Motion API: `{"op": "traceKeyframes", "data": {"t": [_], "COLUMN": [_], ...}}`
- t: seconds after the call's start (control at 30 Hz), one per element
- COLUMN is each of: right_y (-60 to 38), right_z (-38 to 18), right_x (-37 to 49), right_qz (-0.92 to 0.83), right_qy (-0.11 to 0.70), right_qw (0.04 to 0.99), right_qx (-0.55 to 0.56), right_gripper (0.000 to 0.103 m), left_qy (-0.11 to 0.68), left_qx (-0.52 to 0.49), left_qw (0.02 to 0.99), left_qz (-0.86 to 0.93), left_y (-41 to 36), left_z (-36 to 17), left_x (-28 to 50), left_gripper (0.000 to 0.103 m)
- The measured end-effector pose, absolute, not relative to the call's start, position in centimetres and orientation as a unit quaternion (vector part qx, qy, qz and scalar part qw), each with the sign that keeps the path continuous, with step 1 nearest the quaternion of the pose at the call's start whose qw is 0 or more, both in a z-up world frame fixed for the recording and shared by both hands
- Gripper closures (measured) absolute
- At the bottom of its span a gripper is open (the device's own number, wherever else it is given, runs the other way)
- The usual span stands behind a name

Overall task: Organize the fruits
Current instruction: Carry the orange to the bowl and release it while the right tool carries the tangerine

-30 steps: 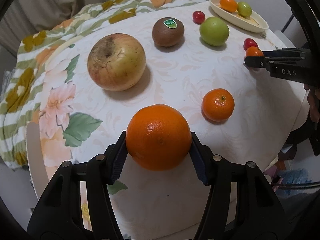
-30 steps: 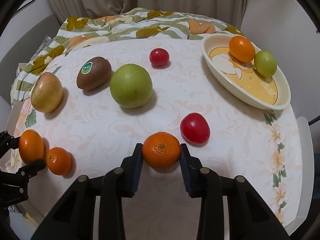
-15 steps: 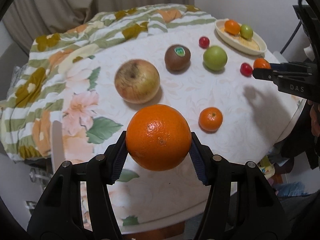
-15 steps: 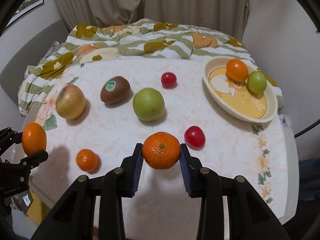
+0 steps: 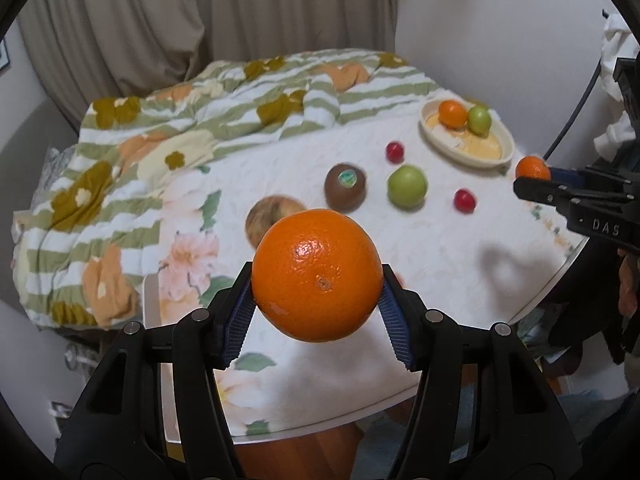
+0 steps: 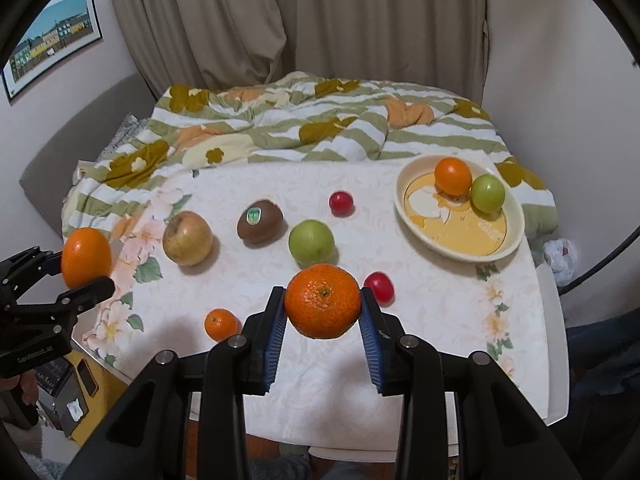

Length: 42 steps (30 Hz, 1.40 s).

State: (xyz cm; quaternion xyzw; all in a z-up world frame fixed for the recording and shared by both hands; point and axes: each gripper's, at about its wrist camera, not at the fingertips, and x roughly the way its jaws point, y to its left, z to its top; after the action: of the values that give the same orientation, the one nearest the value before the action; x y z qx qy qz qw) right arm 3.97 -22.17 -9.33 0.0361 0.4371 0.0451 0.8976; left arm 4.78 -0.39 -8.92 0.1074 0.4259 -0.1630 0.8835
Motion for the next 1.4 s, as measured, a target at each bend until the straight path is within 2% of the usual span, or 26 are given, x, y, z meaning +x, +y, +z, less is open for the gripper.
{"op": "traceKeyframes", "data": {"t": [0.33, 0.67, 1.03, 1.4], "right_y": [-27.6, -36.5, -42.8, -45.1], "right_z": [-6.9, -6.2, -9.2, -12.6], "right_x": [5.0, 8.9, 13.5, 15.1], "right_qz": [0.082, 0.11, 0.119, 0.09], "right_qy": [0.411, 0.396, 0.423, 0.454], "right_qw": [0.908, 0.912, 0.898, 0.885], "right_qx": [0.025, 0.012, 0.024, 0.056], "right_gripper": [0.07, 0.07, 0.07, 0.07], "left_qy": [0.403, 0.398, 0.422, 0.467], "left_qx": [0.084, 0.051, 0.046, 0.078], "left_qw": [0.897, 0.903, 0.889, 0.856], "left_qz": [-0.161, -0.151, -0.17, -0.208], "left_y": [-7.6, -18.1, -26.3, -29.7], "left_z": [-6.3, -5.9, -8.7, -14.1], "left_x": [5.8, 10.8, 18.3, 24.6], "left_gripper": [0.038, 0.038, 0.038, 0.038]}}
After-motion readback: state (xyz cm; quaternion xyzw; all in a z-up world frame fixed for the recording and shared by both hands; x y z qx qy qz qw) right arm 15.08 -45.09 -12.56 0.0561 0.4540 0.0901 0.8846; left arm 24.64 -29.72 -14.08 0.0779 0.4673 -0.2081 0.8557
